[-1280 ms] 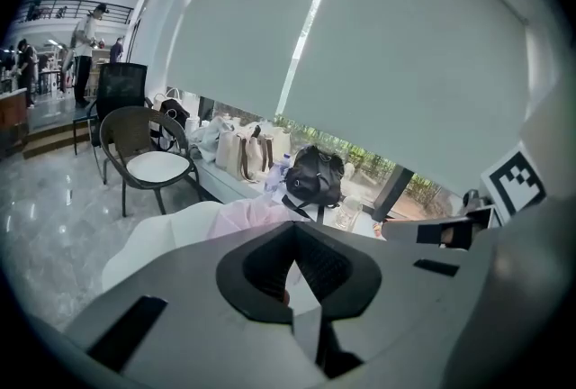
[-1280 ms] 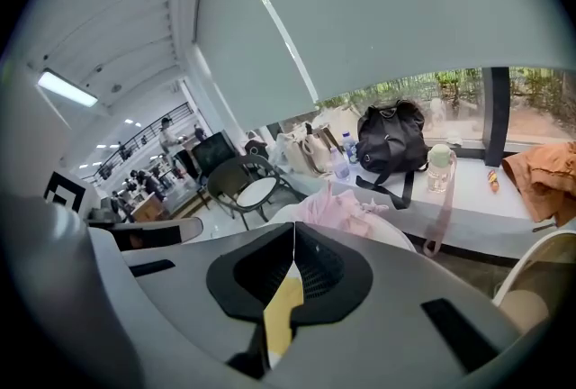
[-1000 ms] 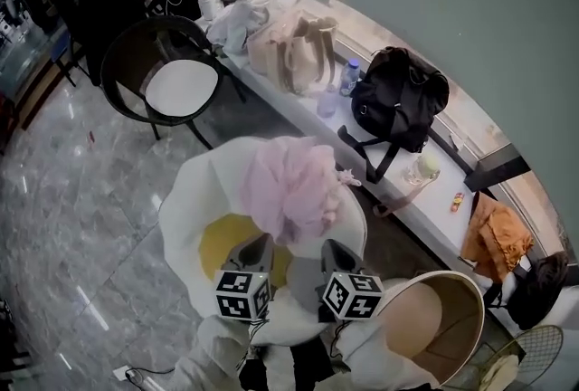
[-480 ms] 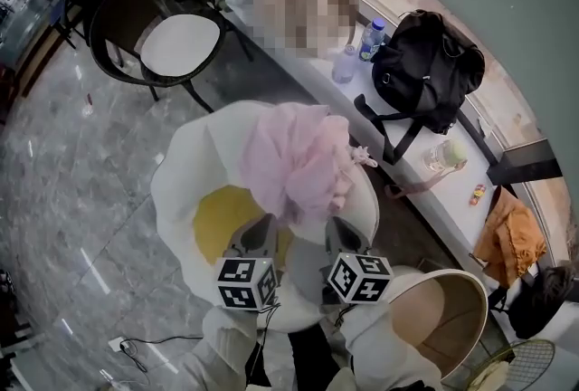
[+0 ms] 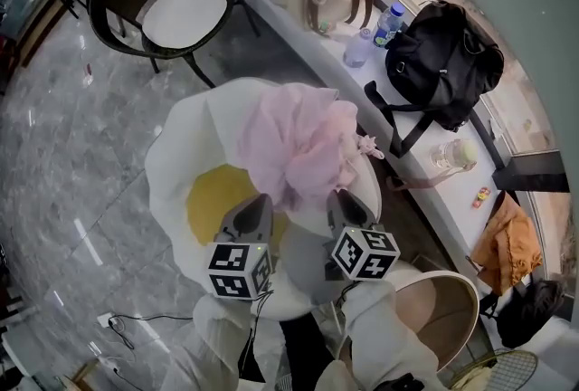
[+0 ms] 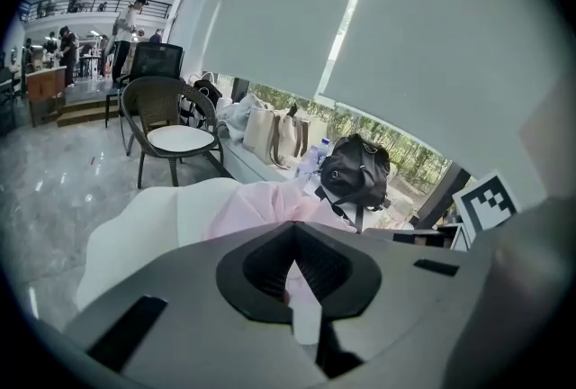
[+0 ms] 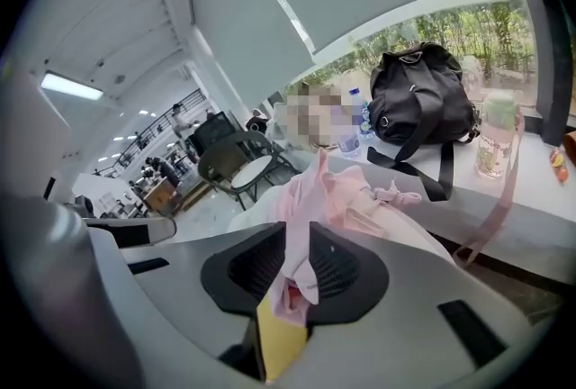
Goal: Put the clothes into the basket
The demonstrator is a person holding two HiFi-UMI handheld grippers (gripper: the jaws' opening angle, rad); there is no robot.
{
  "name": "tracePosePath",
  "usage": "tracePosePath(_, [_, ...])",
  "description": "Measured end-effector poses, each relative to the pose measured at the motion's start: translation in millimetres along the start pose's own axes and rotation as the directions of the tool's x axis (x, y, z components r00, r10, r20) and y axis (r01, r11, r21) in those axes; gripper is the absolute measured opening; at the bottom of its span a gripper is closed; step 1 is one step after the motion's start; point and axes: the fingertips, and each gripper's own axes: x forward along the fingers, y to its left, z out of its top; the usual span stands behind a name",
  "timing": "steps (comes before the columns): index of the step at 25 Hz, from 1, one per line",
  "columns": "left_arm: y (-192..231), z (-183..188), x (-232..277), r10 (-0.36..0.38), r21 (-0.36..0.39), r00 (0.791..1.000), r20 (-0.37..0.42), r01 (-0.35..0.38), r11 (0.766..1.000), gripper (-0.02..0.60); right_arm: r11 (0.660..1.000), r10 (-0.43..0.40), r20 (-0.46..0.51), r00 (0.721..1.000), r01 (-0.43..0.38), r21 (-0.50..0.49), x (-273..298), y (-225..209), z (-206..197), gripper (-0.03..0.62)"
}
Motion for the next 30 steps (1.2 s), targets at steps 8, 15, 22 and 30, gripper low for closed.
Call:
tracePosePath(8, [4,-12,-5,0.002,-0.031,1.0,-0.02,-0.003,1.0,0.006,0.999,-0.014,-0.045,0.999,0.013,-0.037,23,-6,-13,0.158])
tracePosePath(15, [19,-23,-15,0.022,-0.063,0.999,-0.034,-0.024,0.998,0.006,0.995,-0.096,-0.081,0.992,0.094,-0.031,49,-28,-31,0.201])
tracePosePath(22, [35,-36,-22,0.048,-0.089,0.997,-0.056,-0.052,0.995,0.006,0.997,-0.068,-0.12,0.99,0.07,0.018,74,-29,-42,0.201])
tracePosePath(30, [40,-49,-29,0.049,-0.089,0.995,-0.088,-0.057,0.994,0.006,0.994,-0.11,-0.153,0.982,0.108,-0.021,74,-31,-49,0.085])
